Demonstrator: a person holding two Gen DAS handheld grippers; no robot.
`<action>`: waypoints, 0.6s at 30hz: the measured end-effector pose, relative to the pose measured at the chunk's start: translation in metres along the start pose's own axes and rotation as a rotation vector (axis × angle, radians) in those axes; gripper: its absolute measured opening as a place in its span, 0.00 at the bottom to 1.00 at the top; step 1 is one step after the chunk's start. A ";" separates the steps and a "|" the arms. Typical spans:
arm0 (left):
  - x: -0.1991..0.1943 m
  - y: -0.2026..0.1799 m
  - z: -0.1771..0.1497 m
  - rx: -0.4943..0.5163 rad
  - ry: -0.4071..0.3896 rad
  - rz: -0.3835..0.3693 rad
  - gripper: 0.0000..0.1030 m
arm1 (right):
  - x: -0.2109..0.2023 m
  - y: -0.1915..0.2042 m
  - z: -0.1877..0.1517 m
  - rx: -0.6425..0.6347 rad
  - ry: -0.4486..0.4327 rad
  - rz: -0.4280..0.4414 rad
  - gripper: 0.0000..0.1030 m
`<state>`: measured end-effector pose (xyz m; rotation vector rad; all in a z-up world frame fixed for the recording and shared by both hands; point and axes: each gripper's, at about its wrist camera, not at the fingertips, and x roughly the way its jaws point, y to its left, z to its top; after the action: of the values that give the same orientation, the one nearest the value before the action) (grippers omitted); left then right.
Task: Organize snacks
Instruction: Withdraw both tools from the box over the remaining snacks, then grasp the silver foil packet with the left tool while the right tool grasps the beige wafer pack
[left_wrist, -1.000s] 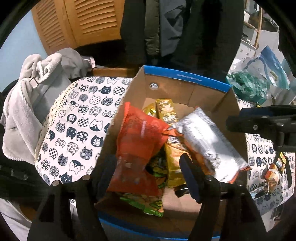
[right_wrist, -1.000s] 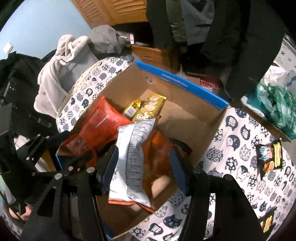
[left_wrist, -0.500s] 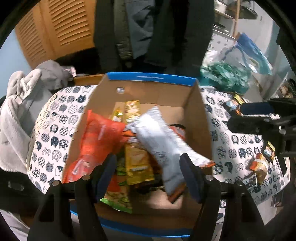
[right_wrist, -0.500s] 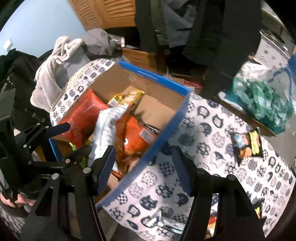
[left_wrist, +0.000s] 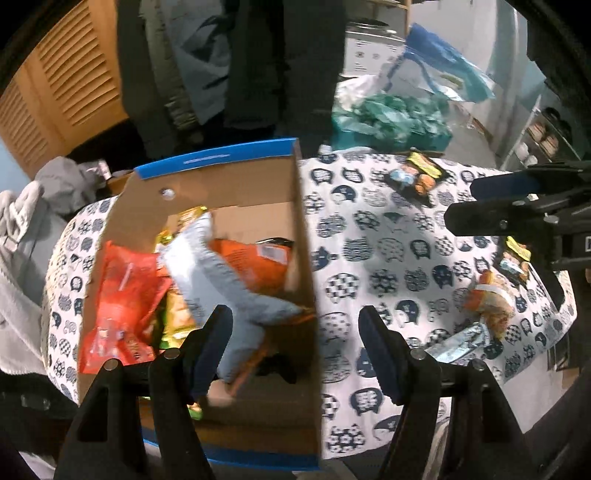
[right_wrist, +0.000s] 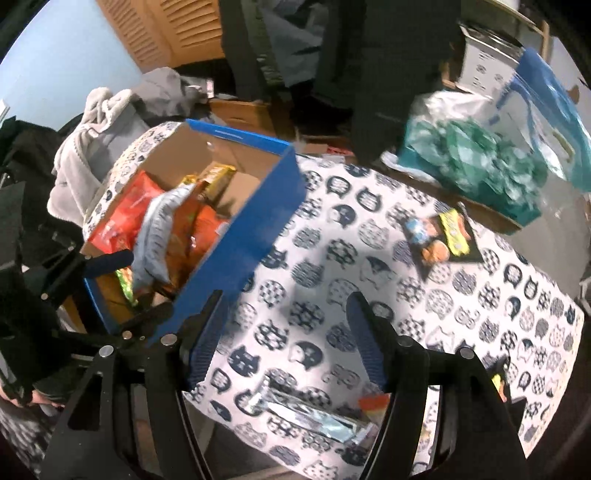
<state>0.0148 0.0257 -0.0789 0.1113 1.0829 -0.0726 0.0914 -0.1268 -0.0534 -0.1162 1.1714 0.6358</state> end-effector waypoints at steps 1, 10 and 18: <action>0.000 -0.005 0.000 0.008 0.000 -0.012 0.70 | -0.002 -0.005 -0.003 0.009 0.000 -0.003 0.66; 0.005 -0.050 0.001 0.100 0.002 -0.068 0.72 | -0.012 -0.046 -0.037 0.071 0.018 -0.043 0.66; 0.010 -0.095 0.006 0.206 0.003 -0.136 0.73 | -0.006 -0.083 -0.078 0.131 0.079 -0.093 0.66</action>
<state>0.0136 -0.0689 -0.0898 0.2224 1.0836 -0.3067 0.0690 -0.2284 -0.0994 -0.0843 1.2733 0.4748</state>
